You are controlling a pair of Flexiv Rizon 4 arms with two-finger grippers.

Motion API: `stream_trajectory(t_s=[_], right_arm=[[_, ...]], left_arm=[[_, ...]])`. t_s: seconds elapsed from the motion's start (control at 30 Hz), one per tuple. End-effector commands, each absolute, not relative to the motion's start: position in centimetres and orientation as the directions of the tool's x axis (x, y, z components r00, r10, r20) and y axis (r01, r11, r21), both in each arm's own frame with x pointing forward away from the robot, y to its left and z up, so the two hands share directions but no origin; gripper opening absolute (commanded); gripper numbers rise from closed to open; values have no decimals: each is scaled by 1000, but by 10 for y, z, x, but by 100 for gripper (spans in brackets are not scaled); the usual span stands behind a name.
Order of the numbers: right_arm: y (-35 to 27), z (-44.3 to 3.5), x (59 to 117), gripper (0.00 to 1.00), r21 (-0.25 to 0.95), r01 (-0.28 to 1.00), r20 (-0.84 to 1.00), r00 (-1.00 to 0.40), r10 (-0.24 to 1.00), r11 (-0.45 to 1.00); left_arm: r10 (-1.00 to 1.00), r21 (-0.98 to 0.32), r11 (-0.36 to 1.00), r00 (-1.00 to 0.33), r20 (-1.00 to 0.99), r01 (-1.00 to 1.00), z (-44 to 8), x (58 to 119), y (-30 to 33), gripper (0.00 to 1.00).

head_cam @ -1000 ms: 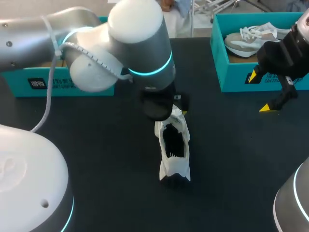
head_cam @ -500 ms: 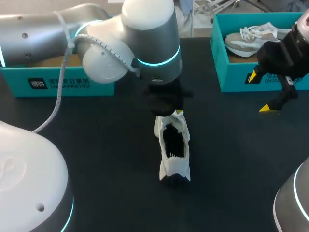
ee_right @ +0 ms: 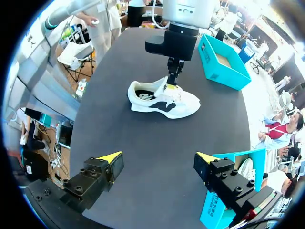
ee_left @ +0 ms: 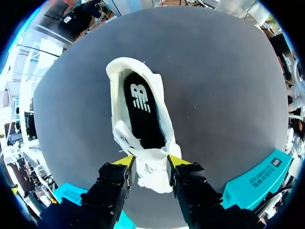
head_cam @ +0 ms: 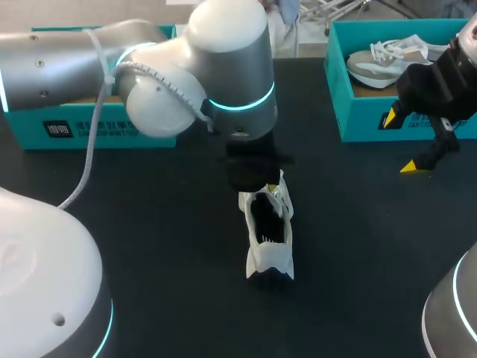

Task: Take the shoe out of the shoebox, open the shoe tongue, remove and reinsert the insole, then place the shoe into the shoebox

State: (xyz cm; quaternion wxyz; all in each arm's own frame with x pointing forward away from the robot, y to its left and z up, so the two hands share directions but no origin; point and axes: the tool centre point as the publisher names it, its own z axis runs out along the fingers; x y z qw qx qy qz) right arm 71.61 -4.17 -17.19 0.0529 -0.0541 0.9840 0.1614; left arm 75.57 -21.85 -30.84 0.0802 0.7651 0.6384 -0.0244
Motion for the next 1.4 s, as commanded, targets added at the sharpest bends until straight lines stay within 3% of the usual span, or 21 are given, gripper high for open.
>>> stream_trajectory(t_s=[0.03, 0.3, 0.43, 0.73, 1.13, 1.4], right_arm=[[-40, -173, 718, 100, 309, -123, -119, -989, -90, 943], [-40, -173, 718, 100, 309, -123, -119, -989, -90, 943], [-40, -173, 718, 100, 309, -123, -119, -989, -90, 943], [-40, -173, 718, 100, 309, -123, -119, -989, -90, 943], [-40, -173, 718, 100, 309, -123, -119, -989, -90, 943], [-40, -173, 718, 100, 309, -123, -119, -989, -90, 943]], left_arm=[[971, 99, -164, 178, -157, 981, -311, 750, -217, 42], [971, 84, -162, 174, -164, 983, -319, 739, -224, 34], [973, 79, -166, 177, -152, 983, -320, 734, -222, 25], [977, 64, -141, 149, -151, 988, -323, 721, -219, 20], [977, 111, -113, 131, -170, 987, -319, 761, -237, 26], [978, 112, -127, 143, -149, 986, -343, 757, -232, 22]])
